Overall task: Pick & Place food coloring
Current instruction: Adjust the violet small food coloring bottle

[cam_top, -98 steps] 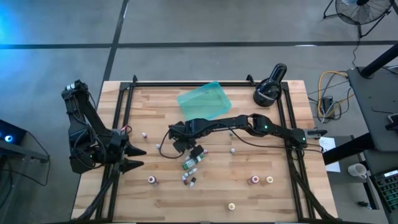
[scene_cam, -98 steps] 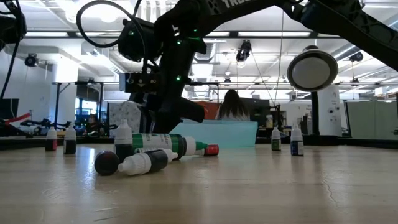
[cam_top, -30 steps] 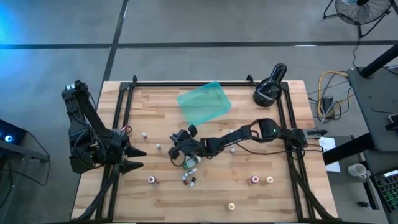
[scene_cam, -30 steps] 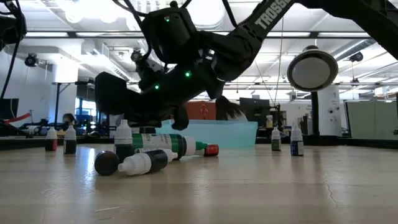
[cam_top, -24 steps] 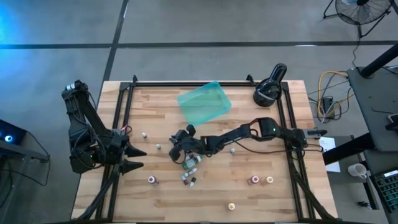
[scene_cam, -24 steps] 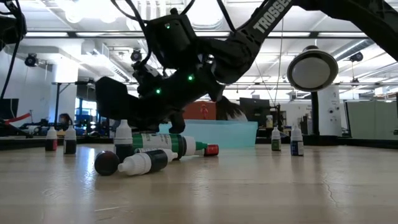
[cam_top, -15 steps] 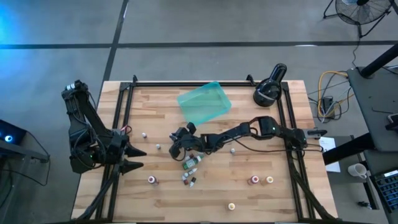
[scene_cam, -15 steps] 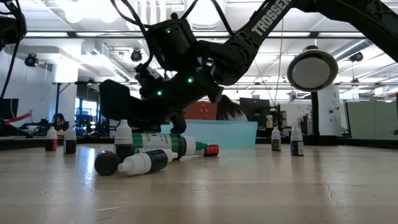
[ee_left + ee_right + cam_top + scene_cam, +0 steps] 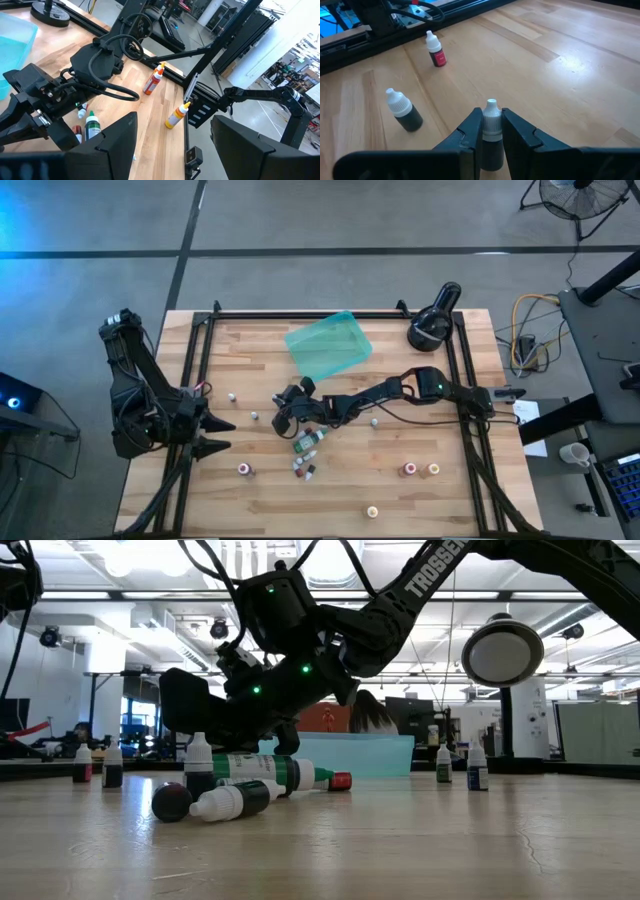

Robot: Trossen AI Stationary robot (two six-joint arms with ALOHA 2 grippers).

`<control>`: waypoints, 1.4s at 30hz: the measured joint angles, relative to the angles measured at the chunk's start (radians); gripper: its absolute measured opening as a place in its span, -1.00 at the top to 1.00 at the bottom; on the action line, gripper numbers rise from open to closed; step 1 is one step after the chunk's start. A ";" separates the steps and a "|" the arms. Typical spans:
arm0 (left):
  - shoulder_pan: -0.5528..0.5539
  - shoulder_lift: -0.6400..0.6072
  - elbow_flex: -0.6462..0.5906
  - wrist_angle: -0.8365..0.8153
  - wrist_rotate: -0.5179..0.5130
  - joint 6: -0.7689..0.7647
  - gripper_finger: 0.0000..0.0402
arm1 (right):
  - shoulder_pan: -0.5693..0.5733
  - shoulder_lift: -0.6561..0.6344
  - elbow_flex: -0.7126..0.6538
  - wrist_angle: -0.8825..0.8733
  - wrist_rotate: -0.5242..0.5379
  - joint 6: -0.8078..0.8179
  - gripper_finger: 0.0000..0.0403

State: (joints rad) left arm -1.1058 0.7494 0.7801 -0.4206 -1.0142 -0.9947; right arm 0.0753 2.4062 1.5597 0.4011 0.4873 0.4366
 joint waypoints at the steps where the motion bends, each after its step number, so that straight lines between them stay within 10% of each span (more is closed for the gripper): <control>1: 0.000 0.000 0.000 0.000 0.000 0.000 -0.12 | 0.000 0.000 0.000 0.000 -0.001 0.000 0.75; 42: 0.000 0.000 0.000 0.000 0.000 0.000 -0.12 | 0.004 -0.013 0.003 -0.056 -0.025 -0.042 0.35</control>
State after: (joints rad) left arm -1.1061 0.7494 0.7800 -0.4203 -1.0145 -0.9947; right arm 0.0798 2.3936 1.5631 0.3453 0.4622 0.3947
